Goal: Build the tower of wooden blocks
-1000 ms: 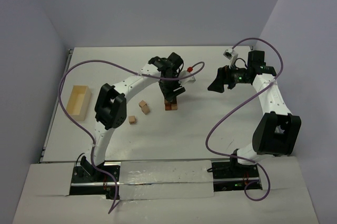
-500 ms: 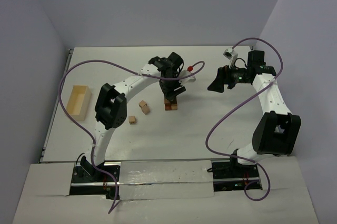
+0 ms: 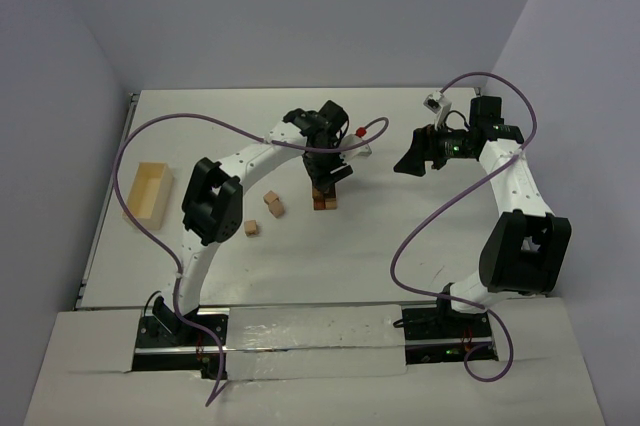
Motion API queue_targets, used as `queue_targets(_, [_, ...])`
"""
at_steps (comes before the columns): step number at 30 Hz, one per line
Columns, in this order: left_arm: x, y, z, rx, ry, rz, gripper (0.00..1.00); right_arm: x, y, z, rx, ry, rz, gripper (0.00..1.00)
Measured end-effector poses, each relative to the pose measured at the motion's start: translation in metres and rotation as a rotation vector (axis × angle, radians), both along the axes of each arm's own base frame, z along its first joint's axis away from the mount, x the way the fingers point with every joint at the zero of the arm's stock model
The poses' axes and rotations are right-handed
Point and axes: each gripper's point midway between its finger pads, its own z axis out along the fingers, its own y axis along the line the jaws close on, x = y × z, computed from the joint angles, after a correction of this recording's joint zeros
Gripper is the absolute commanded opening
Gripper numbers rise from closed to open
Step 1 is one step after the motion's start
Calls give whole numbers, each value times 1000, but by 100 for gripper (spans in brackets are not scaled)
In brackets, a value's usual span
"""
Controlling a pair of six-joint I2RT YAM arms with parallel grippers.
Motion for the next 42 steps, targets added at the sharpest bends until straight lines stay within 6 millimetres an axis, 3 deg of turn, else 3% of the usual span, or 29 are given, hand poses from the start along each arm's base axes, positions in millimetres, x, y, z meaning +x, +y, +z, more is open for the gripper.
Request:
queue_targets(15, [0,-1,0,-2,0,0,73,0,0,0,3,2,2,100])
queue_targets(29, [1,-3,0,-14,-4,-3,81,0,0,0,3,1,2,100])
queue_targets(32, [2,-4,0,-16,-4,-3,86,0,0,0,3,1,2,100])
queue_targets(36, [1,-4,0,-17,-2,-4,99,0,1,0,4,1,3,100])
queue_targets(42, [0,-5,3,-26,1,-8,99,0,1,0,7,1,4,100])
